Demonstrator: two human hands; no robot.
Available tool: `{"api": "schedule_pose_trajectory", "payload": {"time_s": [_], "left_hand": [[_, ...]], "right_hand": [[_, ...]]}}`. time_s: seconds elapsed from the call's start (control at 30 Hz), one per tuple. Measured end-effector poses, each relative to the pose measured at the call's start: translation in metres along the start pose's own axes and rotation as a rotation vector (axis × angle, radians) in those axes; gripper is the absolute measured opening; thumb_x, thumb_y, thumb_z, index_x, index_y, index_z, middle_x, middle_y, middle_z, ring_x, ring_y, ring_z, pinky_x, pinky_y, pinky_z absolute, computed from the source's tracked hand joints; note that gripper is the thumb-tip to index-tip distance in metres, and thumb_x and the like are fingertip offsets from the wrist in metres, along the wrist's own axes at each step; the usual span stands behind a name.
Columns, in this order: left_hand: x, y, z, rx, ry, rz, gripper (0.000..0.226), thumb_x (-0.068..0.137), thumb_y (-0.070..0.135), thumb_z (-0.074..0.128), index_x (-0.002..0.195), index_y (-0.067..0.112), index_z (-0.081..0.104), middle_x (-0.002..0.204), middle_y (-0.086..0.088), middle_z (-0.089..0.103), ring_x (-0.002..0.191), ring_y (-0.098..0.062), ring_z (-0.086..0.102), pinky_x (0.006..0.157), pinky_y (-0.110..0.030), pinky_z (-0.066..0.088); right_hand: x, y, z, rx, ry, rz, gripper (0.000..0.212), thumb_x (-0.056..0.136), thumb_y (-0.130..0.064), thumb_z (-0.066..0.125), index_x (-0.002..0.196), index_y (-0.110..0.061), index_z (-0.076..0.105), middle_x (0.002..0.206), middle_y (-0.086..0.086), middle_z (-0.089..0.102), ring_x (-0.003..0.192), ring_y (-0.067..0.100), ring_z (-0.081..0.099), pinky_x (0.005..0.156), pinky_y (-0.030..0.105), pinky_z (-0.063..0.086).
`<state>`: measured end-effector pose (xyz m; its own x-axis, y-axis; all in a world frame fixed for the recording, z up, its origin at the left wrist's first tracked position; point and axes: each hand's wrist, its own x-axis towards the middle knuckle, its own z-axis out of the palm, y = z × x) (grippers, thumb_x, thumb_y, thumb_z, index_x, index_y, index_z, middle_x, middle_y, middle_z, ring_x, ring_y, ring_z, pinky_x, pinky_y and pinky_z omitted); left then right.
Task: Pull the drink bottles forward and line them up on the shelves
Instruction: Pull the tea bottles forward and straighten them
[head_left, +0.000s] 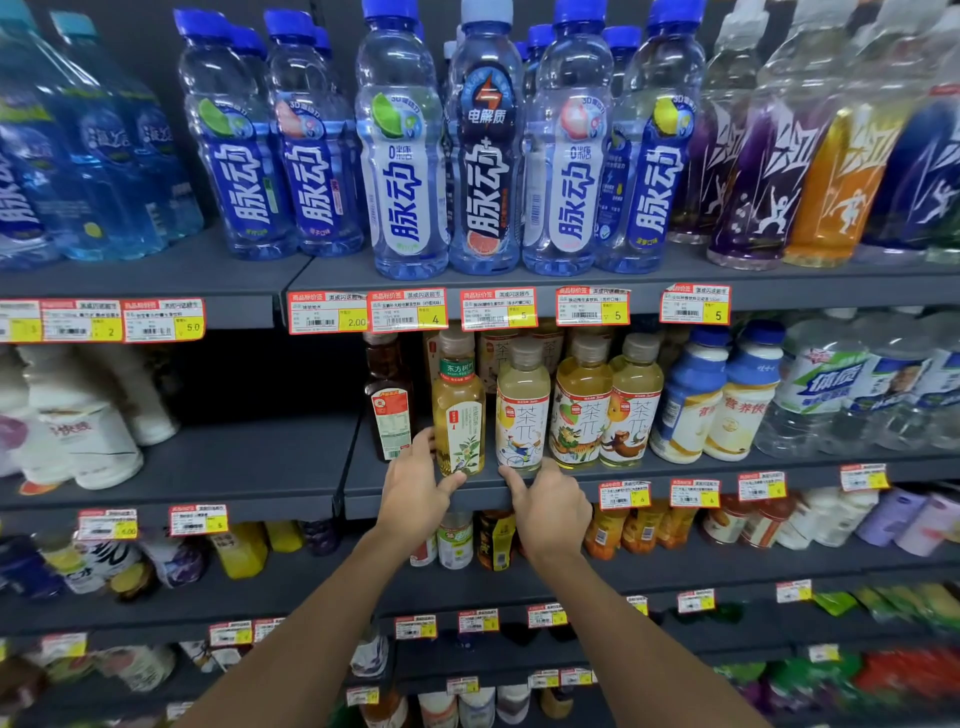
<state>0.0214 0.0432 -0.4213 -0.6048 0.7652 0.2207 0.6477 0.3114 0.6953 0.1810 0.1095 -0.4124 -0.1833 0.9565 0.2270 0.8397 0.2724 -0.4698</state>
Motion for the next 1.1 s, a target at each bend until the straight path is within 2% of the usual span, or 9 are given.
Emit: {"api": "schedule_pose_trajectory", "payload": {"time_s": [0.23, 0.5, 0.6, 0.7, 0.77, 0.83, 0.9, 1.0, 1.1], "left_hand": [[0.004, 0.000, -0.003, 0.022, -0.032, 0.002, 0.072, 0.084, 0.033, 0.077, 0.143, 0.027, 0.037, 0.131, 0.002, 0.058, 0.122, -0.018, 0.053, 0.106, -0.045, 0.045], [0.003, 0.003, -0.007, 0.023, -0.038, 0.004, 0.073, 0.083, 0.032, 0.079, 0.143, 0.025, 0.039, 0.132, 0.004, 0.060, 0.121, -0.013, 0.055, 0.105, -0.041, 0.046], [-0.002, 0.009, -0.009, -0.015, -0.016, 0.012, 0.071, 0.081, 0.030, 0.081, 0.142, 0.024, 0.044, 0.129, 0.006, 0.061, 0.117, -0.009, 0.056, 0.104, -0.036, 0.046], [-0.010, 0.009, -0.014, -0.095, 0.070, -0.025, 0.065, 0.076, 0.037, 0.085, 0.132, 0.025, 0.053, 0.115, 0.014, 0.062, 0.104, -0.002, 0.057, 0.093, -0.024, 0.047], [-0.014, 0.005, -0.020, -0.109, 0.199, -0.068, 0.053, 0.076, 0.043, 0.083, 0.119, 0.025, 0.058, 0.101, 0.012, 0.061, 0.092, -0.002, 0.057, 0.083, -0.021, 0.048], [-0.019, -0.001, -0.026, -0.104, 0.336, -0.080, 0.039, 0.078, 0.044, 0.082, 0.102, 0.025, 0.057, 0.090, 0.007, 0.058, 0.085, -0.006, 0.057, 0.076, -0.028, 0.050], [-0.020, -0.006, -0.031, -0.104, 0.386, -0.095, 0.041, 0.076, 0.047, 0.082, 0.095, 0.025, 0.053, 0.088, 0.006, 0.055, 0.083, -0.008, 0.055, 0.072, -0.029, 0.047], [-0.019, -0.009, -0.036, -0.081, 0.431, -0.116, 0.045, 0.076, 0.049, 0.080, 0.097, 0.025, 0.048, 0.092, 0.008, 0.050, 0.088, -0.013, 0.053, 0.072, -0.031, 0.046], [-0.013, -0.015, -0.042, -0.035, 0.509, -0.150, 0.055, 0.075, 0.047, 0.082, 0.108, 0.015, 0.050, 0.102, 0.000, 0.051, 0.099, -0.023, 0.053, 0.086, -0.041, 0.048]], "right_hand": [[0.015, 0.021, -0.001, 0.003, 0.027, -0.108, 0.047, 0.092, -0.064, 0.056, 0.100, -0.020, 0.069, 0.081, 0.002, 0.072, 0.081, 0.024, 0.069, 0.060, 0.029, 0.037], [0.024, 0.030, 0.001, 0.023, 0.001, -0.149, 0.048, 0.090, -0.068, 0.058, 0.100, -0.022, 0.067, 0.080, 0.000, 0.072, 0.080, 0.022, 0.069, 0.063, 0.031, 0.050], [0.023, 0.034, 0.000, 0.078, -0.020, -0.168, 0.039, 0.090, -0.066, 0.058, 0.088, -0.027, 0.061, 0.071, -0.006, 0.067, 0.076, 0.019, 0.068, 0.062, 0.030, 0.050], [0.018, 0.035, 0.003, 0.068, -0.015, -0.232, 0.042, 0.091, -0.069, 0.053, 0.072, -0.032, 0.053, 0.057, -0.013, 0.051, 0.068, 0.017, 0.066, 0.057, 0.028, 0.039], [0.014, 0.031, 0.006, 0.074, 0.012, -0.293, 0.043, 0.090, -0.070, 0.053, 0.069, -0.033, 0.053, 0.050, -0.015, 0.043, 0.064, 0.015, 0.065, 0.055, 0.028, 0.034], [0.010, 0.025, 0.011, 0.086, 0.027, -0.338, 0.039, 0.090, -0.070, 0.055, 0.075, -0.034, 0.059, 0.051, -0.016, 0.045, 0.064, 0.017, 0.066, 0.054, 0.028, 0.034], [0.006, 0.018, 0.019, 0.096, 0.032, -0.349, 0.040, 0.089, -0.070, 0.055, 0.087, -0.031, 0.067, 0.062, -0.010, 0.061, 0.070, 0.020, 0.069, 0.056, 0.029, 0.041], [-0.006, 0.004, 0.024, 0.115, 0.028, -0.349, 0.049, 0.089, -0.072, 0.052, 0.108, -0.028, 0.064, 0.071, -0.006, 0.069, 0.077, 0.020, 0.070, 0.064, 0.033, 0.051], [-0.014, -0.016, 0.026, 0.085, 0.026, -0.279, 0.065, 0.088, -0.076, 0.049, 0.125, -0.023, 0.058, 0.077, -0.002, 0.071, 0.082, 0.023, 0.071, 0.067, 0.035, 0.051]]}}
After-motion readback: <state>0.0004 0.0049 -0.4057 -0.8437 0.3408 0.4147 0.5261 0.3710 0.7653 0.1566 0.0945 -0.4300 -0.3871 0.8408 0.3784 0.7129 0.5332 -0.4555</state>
